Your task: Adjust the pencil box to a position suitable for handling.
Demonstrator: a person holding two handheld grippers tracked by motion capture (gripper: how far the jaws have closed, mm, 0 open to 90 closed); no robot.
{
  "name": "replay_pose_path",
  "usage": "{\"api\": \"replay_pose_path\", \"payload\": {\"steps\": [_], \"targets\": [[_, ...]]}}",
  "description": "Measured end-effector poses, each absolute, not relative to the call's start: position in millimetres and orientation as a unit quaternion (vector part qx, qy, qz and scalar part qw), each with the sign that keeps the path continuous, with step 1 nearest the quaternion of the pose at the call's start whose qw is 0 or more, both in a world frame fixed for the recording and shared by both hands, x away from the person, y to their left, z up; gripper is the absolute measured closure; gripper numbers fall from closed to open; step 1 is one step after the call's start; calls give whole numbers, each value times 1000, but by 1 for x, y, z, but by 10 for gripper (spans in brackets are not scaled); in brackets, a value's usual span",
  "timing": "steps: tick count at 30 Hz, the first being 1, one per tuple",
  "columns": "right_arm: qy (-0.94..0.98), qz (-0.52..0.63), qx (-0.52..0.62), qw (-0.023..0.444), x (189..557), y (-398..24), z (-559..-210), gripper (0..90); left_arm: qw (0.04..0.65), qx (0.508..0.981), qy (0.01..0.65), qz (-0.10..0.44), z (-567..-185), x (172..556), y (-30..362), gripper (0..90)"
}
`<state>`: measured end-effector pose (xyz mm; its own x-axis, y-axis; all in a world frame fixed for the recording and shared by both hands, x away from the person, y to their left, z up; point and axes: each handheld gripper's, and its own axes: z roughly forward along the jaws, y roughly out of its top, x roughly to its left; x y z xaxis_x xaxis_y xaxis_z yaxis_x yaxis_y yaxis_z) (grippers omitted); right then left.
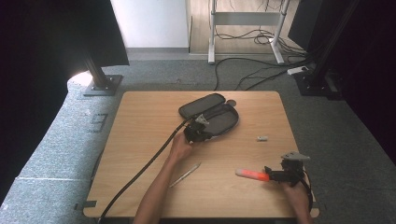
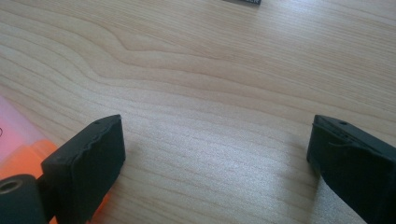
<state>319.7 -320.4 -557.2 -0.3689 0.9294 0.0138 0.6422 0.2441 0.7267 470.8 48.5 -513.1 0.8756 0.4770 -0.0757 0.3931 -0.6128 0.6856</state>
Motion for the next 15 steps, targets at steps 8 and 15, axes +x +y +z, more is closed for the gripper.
{"api": "replay_pose_path", "payload": {"steps": [8,15], "targets": [[758,331,518,217,320,-320,-557,39,373,898,227,56,-508,455,43,881],[758,331,518,217,320,-320,-557,39,379,898,217,51,-506,440,41,881]]}}
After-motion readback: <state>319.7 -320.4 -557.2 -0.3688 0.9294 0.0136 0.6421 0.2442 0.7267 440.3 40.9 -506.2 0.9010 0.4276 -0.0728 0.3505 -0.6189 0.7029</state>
